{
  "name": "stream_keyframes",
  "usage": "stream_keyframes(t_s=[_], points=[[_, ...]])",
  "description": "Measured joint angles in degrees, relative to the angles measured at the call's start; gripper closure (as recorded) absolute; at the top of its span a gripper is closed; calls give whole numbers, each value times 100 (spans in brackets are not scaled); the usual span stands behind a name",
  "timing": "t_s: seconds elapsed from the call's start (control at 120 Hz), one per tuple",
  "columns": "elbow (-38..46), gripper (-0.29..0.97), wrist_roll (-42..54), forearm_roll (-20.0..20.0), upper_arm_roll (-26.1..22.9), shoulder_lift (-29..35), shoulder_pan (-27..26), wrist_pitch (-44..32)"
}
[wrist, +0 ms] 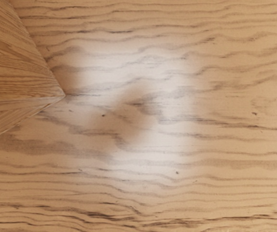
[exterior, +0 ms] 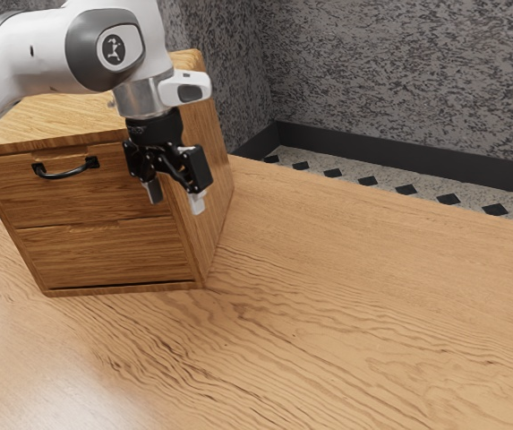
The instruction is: Pull the drawer handle with one arm to open the drawer
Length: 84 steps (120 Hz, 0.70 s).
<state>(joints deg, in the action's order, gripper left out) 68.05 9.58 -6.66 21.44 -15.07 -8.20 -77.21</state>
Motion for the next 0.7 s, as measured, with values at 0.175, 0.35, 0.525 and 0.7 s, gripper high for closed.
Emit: stream_keyframes(t_s=[0.175,0.35,0.525,0.7], points=[[-65,0,100,-89,-3,147,66,29],[-170,0,900,17,238,2070,188,5],[-62,0,2650,688,354,1990,499,-262],[1494,0,4146,1012,452,2463,387,-918]])
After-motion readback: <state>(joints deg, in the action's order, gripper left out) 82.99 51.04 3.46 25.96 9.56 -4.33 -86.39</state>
